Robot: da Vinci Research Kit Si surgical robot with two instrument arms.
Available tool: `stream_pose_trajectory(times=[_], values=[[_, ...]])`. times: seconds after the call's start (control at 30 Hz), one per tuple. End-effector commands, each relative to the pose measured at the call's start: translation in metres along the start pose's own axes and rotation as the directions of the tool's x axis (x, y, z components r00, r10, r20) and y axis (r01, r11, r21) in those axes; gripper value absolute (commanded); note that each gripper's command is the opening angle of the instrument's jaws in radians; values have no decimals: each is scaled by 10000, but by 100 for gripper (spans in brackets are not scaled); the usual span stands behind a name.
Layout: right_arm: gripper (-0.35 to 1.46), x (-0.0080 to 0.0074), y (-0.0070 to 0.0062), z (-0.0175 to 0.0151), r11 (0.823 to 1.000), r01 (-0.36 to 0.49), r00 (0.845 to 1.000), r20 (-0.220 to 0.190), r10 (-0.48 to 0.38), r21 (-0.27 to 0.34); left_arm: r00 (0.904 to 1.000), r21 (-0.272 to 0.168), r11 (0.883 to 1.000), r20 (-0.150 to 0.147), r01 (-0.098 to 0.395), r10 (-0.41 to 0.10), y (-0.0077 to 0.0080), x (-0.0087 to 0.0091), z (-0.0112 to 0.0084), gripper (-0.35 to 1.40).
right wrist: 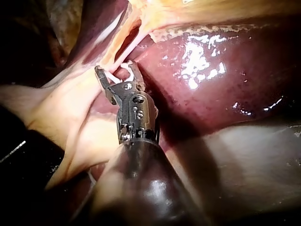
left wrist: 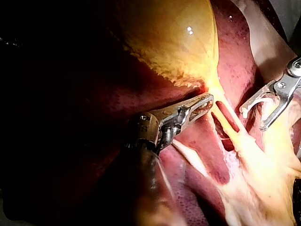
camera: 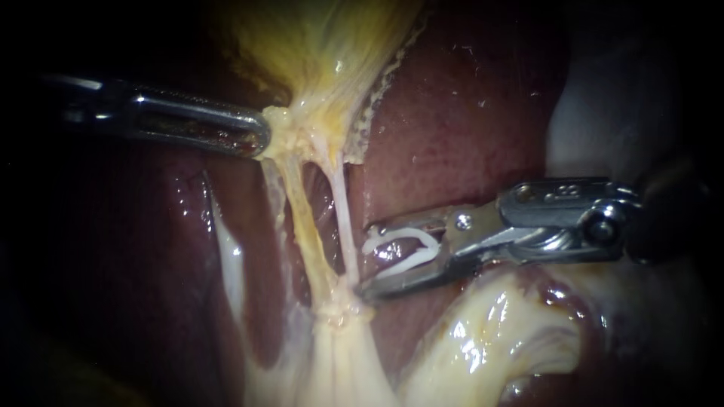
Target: Clipping first clip left tube
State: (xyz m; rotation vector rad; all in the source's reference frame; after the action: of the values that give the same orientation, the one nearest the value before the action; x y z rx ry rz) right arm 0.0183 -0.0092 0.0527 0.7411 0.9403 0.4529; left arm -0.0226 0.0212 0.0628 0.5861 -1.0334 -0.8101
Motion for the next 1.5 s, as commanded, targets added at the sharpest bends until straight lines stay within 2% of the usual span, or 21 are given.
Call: stream_pose_trajectory(times=[0.03, 0.2, 0.33, 0.47, 0.73, 0.93, 1.13, 1.23, 1.3, 1.5], values=[[43, 3, -4, 0, 10000, -18, 10000, 31, 18, 1, 10000, -1, 10000, -1, 57, -57, 0, 0, 0, -35], [43, 16, -19, 5, 9999, -102, 9997, -198, 104, 104, 10000, -1, 10000, -1, 57, -57, 0, 0, 0, -35], [43, 19, -20, 16, 9999, -103, 9997, -237, 105, 71, 10000, -4, 10000, 0, 56, -56, 0, 0, 0, -35], [43, 14, -12, 27, 9999, -74, 9997, -224, 77, 152, 10000, -4, 10000, 0, 56, -56, 0, 0, 0, -35], [43, -10, 13, 50, 9998, 66, 9998, -180, -63, 212, 10000, -9, 10000, 1, 52, -52, 0, 1, 1, -35], [44, -22, 26, 62, 9999, 122, 9999, 57, -122, 87, 10000, -13, 10000, 2, 49, -49, 0, 2, 1, -35], [44, -19, 34, 69, 10000, 97, 9999, 98, -97, 21, 10000, -18, 10000, 3, 45, -45, 0, 2, 2, -35], [44, -15, 36, 78, 9999, 97, 9998, -166, -96, 65, 10000, -22, 10000, 5, 43, -43, 0, 3, 2, -35], [44, -12, 35, 84, 9996, 107, 9995, -310, -99, 278, 10000, -23, 10000, 5, 42, -42, 0, 3, 3, -35], [43, -7, 30, 93, 9891, -176, 9976, -635, 271, 1463, 10000, -24, 10000, 5, 42, -42, 0, 3, 3, -35]])
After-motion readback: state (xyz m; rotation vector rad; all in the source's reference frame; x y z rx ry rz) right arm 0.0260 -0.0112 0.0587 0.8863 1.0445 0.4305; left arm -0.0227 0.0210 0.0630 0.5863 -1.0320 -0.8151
